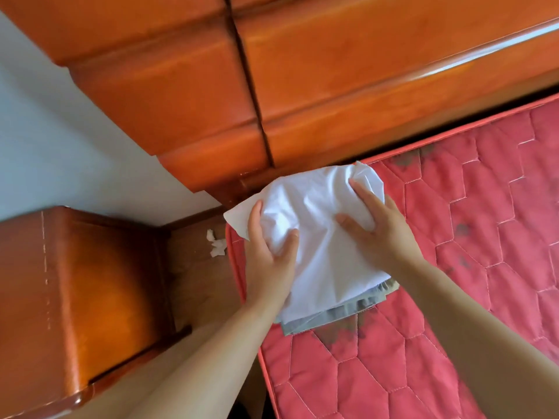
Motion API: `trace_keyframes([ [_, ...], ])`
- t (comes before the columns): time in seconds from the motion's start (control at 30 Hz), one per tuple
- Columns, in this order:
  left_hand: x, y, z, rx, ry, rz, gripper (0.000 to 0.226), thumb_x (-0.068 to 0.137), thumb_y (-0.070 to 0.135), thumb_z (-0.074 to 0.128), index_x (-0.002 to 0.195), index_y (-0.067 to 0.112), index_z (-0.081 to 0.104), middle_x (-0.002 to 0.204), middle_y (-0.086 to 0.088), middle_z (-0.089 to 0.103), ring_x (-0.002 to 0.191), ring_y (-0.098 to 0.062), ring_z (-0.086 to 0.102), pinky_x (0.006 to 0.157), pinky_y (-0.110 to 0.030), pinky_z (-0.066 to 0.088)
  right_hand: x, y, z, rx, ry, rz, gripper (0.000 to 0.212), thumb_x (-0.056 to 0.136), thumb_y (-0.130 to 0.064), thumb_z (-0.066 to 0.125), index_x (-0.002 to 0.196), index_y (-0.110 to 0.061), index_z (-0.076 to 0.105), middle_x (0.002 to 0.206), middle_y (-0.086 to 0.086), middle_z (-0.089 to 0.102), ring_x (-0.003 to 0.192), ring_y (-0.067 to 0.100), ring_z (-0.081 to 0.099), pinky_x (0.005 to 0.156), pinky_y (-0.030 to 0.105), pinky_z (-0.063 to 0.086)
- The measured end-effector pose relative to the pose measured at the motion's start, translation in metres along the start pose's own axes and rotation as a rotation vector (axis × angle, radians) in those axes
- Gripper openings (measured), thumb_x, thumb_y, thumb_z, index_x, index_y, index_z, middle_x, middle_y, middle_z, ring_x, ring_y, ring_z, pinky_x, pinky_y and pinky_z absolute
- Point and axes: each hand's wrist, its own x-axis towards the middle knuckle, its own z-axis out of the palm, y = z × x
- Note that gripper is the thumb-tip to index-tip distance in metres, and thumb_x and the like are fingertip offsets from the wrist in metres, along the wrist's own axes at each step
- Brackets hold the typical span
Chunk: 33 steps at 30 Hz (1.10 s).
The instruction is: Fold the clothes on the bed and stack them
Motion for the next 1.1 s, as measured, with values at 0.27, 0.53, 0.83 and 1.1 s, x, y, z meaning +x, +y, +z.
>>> trace_keyframes([
  [0.27,0.011,-0.033,0.015,0.218,-0.049,0.025,0.065,0.081,0.052,0.061,0.134,0.054,0.023,0.11,0.057,0.027,0.103,0.029,0.032,0.076,0.006,0.028,-0.008,0.027,0.014,-0.048,-0.005,0.138,0.06,0.078,-0.057,0.059,0.131,-0.056,0.031,0.109,-0.008,0.033,0.083,0.016,0.046,0.071,0.027,0.037],
  [0.53,0.004,-0.027,-0.007,0.936,0.197,0.129,0.072,0.083,0.069,0.038,0.144,0.039,0.018,0.152,-0.012,0.006,0.141,-0.038,0.002,0.103,-0.065,0.016,-0.01,-0.016,0.005,-0.388,0.279,-0.239,0.049,0.087,-0.045,0.048,0.128,-0.019,0.055,0.135,0.018,0.045,0.125,0.041,0.039,0.094,0.051,0.037],
  [0.83,0.02,-0.07,0.018,1.011,-0.27,0.415,0.057,0.089,0.051,0.03,0.145,0.037,0.023,0.157,-0.002,0.011,0.144,-0.023,0.003,0.111,-0.054,0.011,0.006,0.036,0.034,-0.494,-0.084,-0.192,0.06,0.086,-0.059,0.026,0.141,-0.037,0.035,0.152,0.0,0.03,0.139,0.03,0.025,0.105,0.054,0.026],
  [1.1,0.022,-0.053,0.004,1.112,-0.345,0.397,0.062,0.088,0.06,0.022,0.145,0.038,0.017,0.156,-0.001,0.008,0.143,-0.027,0.007,0.109,-0.056,0.018,-0.011,0.031,0.021,-0.468,-0.031,0.068,0.063,0.089,-0.059,0.031,0.146,-0.035,0.019,0.153,0.001,0.022,0.139,0.028,0.021,0.099,0.046,0.04],
])
